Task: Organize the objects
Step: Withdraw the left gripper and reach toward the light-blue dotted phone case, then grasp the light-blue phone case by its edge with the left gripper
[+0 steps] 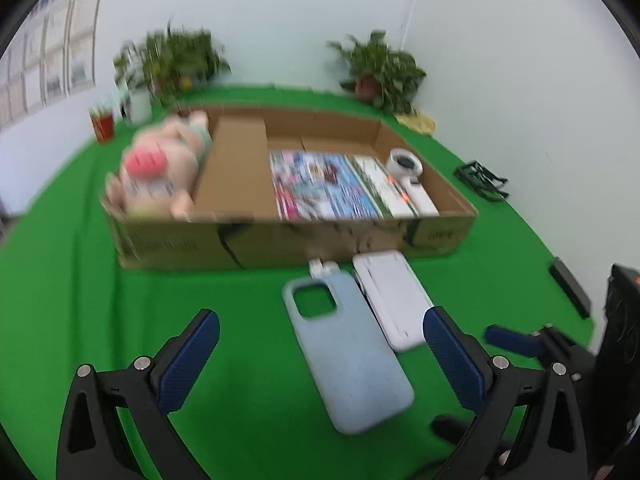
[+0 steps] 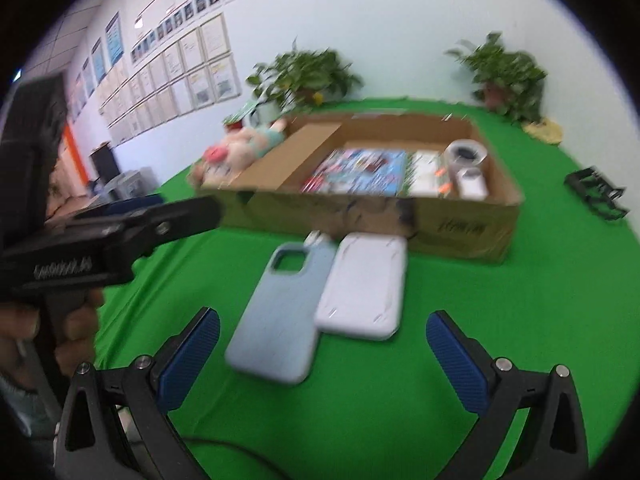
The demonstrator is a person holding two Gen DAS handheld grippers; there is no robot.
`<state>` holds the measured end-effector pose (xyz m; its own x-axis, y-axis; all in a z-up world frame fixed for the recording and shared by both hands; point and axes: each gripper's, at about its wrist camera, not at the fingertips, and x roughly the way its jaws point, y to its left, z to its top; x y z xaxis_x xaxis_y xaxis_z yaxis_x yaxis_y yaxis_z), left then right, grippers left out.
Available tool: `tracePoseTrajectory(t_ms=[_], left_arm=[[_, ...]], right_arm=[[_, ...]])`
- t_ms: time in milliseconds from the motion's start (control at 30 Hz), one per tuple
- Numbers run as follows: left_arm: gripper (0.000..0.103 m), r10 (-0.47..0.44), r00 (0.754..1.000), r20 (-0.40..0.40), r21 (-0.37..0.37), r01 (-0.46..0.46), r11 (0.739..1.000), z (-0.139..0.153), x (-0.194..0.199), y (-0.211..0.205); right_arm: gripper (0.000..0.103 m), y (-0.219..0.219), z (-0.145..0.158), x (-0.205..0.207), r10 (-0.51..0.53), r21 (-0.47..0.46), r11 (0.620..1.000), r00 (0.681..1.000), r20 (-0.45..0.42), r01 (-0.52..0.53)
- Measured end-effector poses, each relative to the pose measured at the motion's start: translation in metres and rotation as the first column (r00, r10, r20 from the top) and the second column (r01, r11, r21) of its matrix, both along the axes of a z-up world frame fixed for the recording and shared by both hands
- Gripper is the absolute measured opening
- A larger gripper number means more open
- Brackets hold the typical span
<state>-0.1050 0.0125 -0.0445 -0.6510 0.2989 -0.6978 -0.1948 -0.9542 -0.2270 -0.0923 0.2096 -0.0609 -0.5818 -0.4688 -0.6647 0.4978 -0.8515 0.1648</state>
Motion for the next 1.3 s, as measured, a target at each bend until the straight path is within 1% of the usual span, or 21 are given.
tracePoseTrajectory(t_ms=[67,167,233,267,300,367,400,433,533,600,633,733,800,933,1000,1100,1133,1167,1233,1300], left_arm=[[0.102,-0.018,0.998,0.064,0.071,0.014,0.997,-0.018,-0.008,-0.004],[0.100,-0.056,0.988,0.147,0.138,0.036,0.990,-0.042,-0.017,-0.005],[0.097,-0.086,0.980,0.180,0.177,0.053,0.983,-0.053,-0.021,-0.004],[0.093,-0.105,0.976,0.191,0.200,0.066,0.978,-0.058,-0.023,-0.003],[0.085,-0.129,0.970,0.204,0.226,0.081,0.971,-0.064,-0.025,-0.002],[0.076,-0.165,0.958,0.236,0.272,0.098,0.957,-0.071,-0.029,-0.001],[0.075,-0.175,0.953,0.247,0.293,0.099,0.951,-0.075,-0.031,-0.001],[0.075,-0.175,0.955,0.239,0.307,0.096,0.947,-0.076,-0.030,-0.002],[0.074,-0.183,0.953,0.241,0.321,0.100,0.942,-0.077,-0.032,-0.002],[0.072,-0.191,0.952,0.240,0.324,0.106,0.940,-0.078,-0.031,-0.002],[0.071,-0.198,0.950,0.240,0.326,0.113,0.939,-0.078,-0.030,-0.001],[0.071,-0.214,0.946,0.244,0.336,0.124,0.934,-0.078,-0.027,0.000],[0.071,-0.219,0.944,0.246,0.359,0.121,0.925,-0.079,-0.024,-0.002],[0.069,-0.233,0.940,0.249,0.412,0.115,0.904,-0.083,-0.012,-0.005],[0.065,-0.236,0.938,0.253,0.410,0.117,0.905,-0.083,-0.006,-0.006],[0.064,-0.231,0.938,0.259,0.420,0.106,0.901,-0.084,0.002,-0.008],[0.064,-0.216,0.942,0.256,0.412,0.095,0.906,-0.083,0.005,-0.009],[0.064,-0.208,0.944,0.257,0.406,0.090,0.909,-0.082,0.006,-0.010],[0.062,-0.200,0.944,0.261,0.409,0.080,0.909,-0.083,0.009,-0.014],[0.059,-0.195,0.945,0.262,0.411,0.073,0.909,-0.084,0.010,-0.016]], right_arm=[[0.103,-0.009,-0.010,0.001,0.027,-0.006,1.000,0.999,0.037,-0.027],[0.103,-0.020,-0.020,0.001,0.034,0.006,0.999,0.998,0.062,-0.035],[0.103,-0.023,-0.026,-0.001,0.019,0.024,0.999,0.997,0.073,-0.021],[0.103,-0.024,-0.029,-0.003,0.005,0.033,0.999,0.997,0.082,-0.008],[0.103,-0.024,-0.031,-0.004,-0.004,0.040,0.999,0.996,0.088,0.001],[0.101,-0.028,-0.036,-0.005,-0.013,0.065,0.998,0.995,0.095,0.007],[0.100,-0.031,-0.037,-0.005,-0.009,0.074,0.997,0.995,0.096,0.002],[0.098,-0.034,-0.039,-0.004,0.003,0.084,0.996,0.995,0.098,-0.011],[0.097,-0.044,-0.043,-0.003,0.022,0.110,0.993,0.995,0.097,-0.033],[0.090,-0.048,-0.045,-0.004,0.027,0.121,0.992,0.994,0.107,-0.040],[0.084,-0.050,-0.046,-0.004,0.027,0.128,0.991,0.993,0.114,-0.041],[0.081,-0.053,-0.046,-0.003,0.023,0.148,0.988,0.994,0.107,-0.039],[0.076,-0.054,-0.046,-0.002,0.026,0.150,0.988,0.994,0.106,-0.042],[0.076,-0.052,-0.046,0.009,0.022,0.158,0.987,0.994,0.103,-0.038],[0.076,-0.050,-0.046,0.016,0.021,0.153,0.988,0.994,0.104,-0.037],[0.075,-0.047,-0.046,0.024,0.014,0.133,0.991,0.994,0.107,-0.029],[0.071,-0.046,-0.046,0.027,0.013,0.122,0.992,0.994,0.107,-0.026],[0.057,-0.042,-0.044,0.029,-0.003,0.109,0.994,0.994,0.106,-0.008],[0.045,-0.033,-0.044,0.027,-0.018,0.068,0.998,0.991,0.135,0.009],[0.043,-0.029,-0.044,0.024,-0.011,0.058,0.998,0.989,0.146,0.003]])
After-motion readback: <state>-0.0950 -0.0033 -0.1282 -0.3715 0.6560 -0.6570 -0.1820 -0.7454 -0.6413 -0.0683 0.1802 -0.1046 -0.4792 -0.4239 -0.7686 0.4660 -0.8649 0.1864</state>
